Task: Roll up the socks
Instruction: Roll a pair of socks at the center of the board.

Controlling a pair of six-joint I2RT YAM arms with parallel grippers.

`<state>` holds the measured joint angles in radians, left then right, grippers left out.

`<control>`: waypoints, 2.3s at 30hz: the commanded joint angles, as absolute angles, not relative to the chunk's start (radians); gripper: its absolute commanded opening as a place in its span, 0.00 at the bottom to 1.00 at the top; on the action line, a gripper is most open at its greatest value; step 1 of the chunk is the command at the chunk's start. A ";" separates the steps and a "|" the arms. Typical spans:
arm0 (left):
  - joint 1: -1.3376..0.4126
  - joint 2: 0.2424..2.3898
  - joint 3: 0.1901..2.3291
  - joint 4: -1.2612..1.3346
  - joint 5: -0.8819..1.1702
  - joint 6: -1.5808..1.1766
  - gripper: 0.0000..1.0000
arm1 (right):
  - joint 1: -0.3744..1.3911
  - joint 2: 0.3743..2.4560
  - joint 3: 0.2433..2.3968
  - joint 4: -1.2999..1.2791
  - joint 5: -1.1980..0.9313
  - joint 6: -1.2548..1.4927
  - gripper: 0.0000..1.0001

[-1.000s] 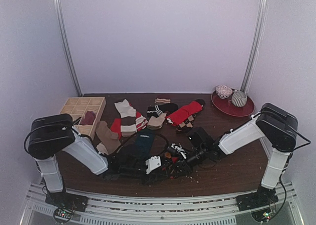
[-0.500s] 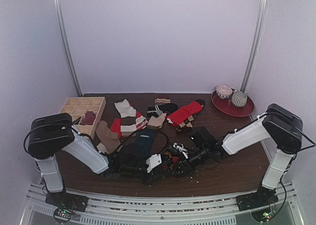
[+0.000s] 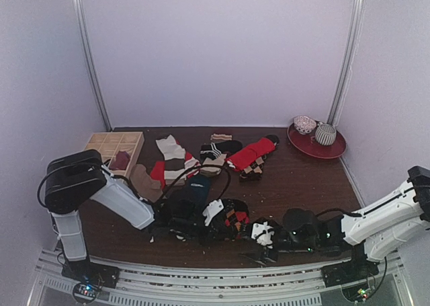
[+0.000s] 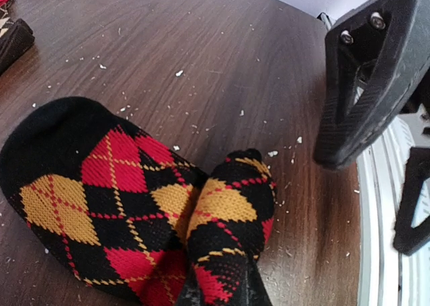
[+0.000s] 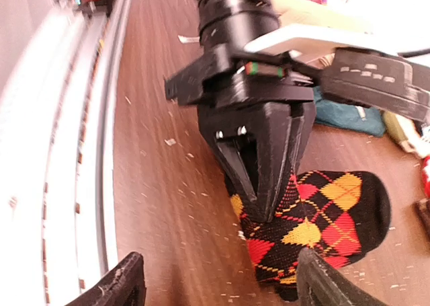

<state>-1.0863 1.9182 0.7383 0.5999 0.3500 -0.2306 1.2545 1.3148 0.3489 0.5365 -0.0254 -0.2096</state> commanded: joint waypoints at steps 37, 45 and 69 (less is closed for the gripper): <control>-1.075 1.777 0.719 0.277 0.210 -0.142 0.58 | 1.071 1.690 0.632 0.192 -0.200 -0.127 0.13; -1.096 1.481 0.527 0.534 0.035 -0.052 0.77 | 0.963 1.781 0.759 0.013 -0.410 0.119 0.13; -1.098 1.812 0.541 0.958 0.261 0.103 0.75 | 0.937 1.786 0.627 0.149 -0.494 0.206 0.13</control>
